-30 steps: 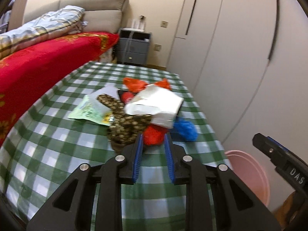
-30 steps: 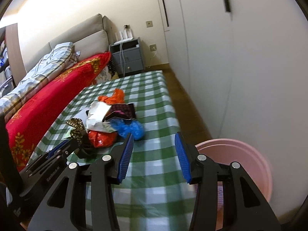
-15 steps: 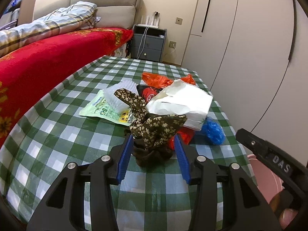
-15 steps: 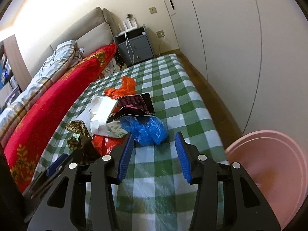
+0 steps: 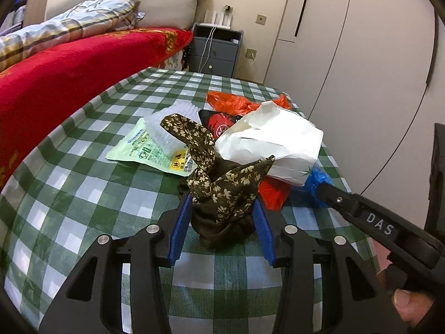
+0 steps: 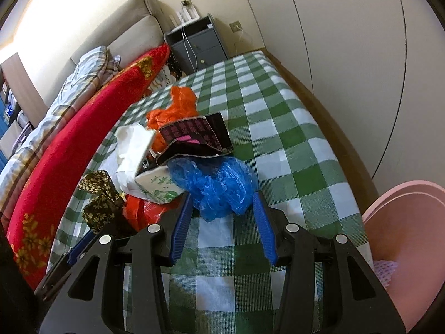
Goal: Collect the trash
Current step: 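Grasp the brown floral cloth with the left tool while the right tool grasps the blue plastic bag, then lift the floral cloth and blue bag and carry both over the pink basin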
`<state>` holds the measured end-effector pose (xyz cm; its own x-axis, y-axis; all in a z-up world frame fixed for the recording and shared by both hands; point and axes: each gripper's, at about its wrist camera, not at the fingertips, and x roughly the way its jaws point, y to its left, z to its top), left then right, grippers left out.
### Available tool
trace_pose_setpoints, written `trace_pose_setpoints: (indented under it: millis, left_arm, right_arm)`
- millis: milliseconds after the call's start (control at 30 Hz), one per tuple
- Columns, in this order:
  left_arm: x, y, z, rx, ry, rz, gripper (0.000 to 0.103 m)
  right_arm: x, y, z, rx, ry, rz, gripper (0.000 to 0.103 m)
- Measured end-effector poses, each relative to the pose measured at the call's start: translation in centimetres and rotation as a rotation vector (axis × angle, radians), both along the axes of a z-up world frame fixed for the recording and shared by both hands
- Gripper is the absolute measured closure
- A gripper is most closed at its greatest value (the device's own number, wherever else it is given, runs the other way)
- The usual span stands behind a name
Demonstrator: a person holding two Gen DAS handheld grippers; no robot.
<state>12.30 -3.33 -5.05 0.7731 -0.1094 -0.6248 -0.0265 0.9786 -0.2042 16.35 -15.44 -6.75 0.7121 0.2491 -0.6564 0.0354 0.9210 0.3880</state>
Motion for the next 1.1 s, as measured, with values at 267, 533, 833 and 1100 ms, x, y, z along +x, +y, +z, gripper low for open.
trace_pose_setpoints:
  millis: [267,533,833,1100]
  left_arm:
    - [0.0,-0.4,0.1,0.0,0.003,-0.024,0.079]
    - [-0.5,-0.4,0.9,0.002,-0.01,-0.042,0.096]
    - [-2.1,-0.2,2.2,0.013,-0.039,-0.055,0.097]
    - [-4.8,0.3,3.2,0.028,-0.05,-0.067,0.097]
  right_arm:
    - [0.1,0.5,-0.4,-0.017,0.022,0.033,0.094]
    - [-1.4,1.6,0.7,-0.063,-0.005,0.066,0.099]
    - [-5.0,2.5,2.7,-0.139,-0.046,0.095,0.099]
    - [-8.5,2.7,4.5,-0.183,-0.084,0.081,0.1]
